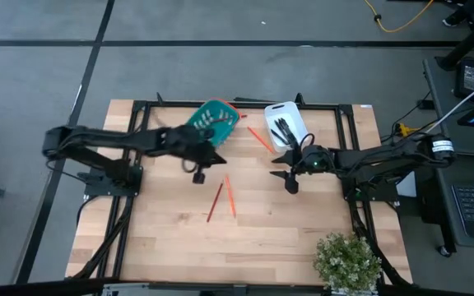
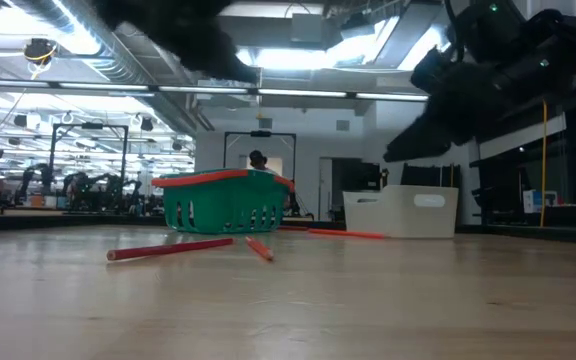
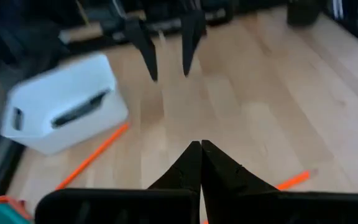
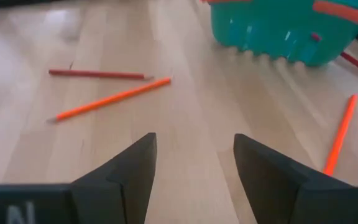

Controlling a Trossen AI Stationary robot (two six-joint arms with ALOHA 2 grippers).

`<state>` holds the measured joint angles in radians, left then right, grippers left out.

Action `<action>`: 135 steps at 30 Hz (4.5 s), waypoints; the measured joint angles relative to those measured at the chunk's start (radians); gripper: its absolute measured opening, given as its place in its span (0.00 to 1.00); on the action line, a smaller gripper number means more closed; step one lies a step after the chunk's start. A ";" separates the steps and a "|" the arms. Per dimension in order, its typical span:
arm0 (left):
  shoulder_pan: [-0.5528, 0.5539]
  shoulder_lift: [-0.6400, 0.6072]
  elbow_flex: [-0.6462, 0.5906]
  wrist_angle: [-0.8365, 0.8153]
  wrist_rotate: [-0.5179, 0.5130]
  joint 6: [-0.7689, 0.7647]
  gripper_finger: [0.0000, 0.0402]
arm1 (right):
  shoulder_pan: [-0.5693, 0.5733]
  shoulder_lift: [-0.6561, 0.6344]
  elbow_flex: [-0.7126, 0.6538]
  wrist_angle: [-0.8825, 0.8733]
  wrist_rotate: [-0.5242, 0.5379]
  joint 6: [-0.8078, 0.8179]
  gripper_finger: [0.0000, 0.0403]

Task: Sort pens & pencils
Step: Put the orange pencil into the blue bin

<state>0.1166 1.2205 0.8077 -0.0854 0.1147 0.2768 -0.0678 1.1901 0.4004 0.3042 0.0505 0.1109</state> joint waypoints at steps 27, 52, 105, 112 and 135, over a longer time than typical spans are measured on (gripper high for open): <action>-0.110 -0.227 -0.423 0.422 -0.263 -0.050 0.05 | -0.253 0.662 0.960 -0.966 -0.044 -0.194 0.54; -0.017 -0.193 -0.422 0.369 -0.295 -0.084 0.26 | -0.376 0.750 1.042 -1.010 -0.007 -0.230 0.54; -0.021 -0.193 -0.422 0.369 -0.281 -0.091 0.26 | -0.437 0.911 1.043 -0.935 -0.083 -0.305 0.54; -0.021 -0.193 -0.422 0.369 -0.281 -0.091 0.26 | -0.459 0.907 1.044 -0.965 -0.165 -0.300 0.54; -0.022 -0.193 -0.422 0.369 -0.281 -0.091 0.27 | -0.406 0.910 1.041 -1.004 -0.076 -0.232 0.31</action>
<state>0.0950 1.0279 0.3855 0.2840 -0.1665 0.1859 -0.4734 2.1002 1.4414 -0.7000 -0.0250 -0.1209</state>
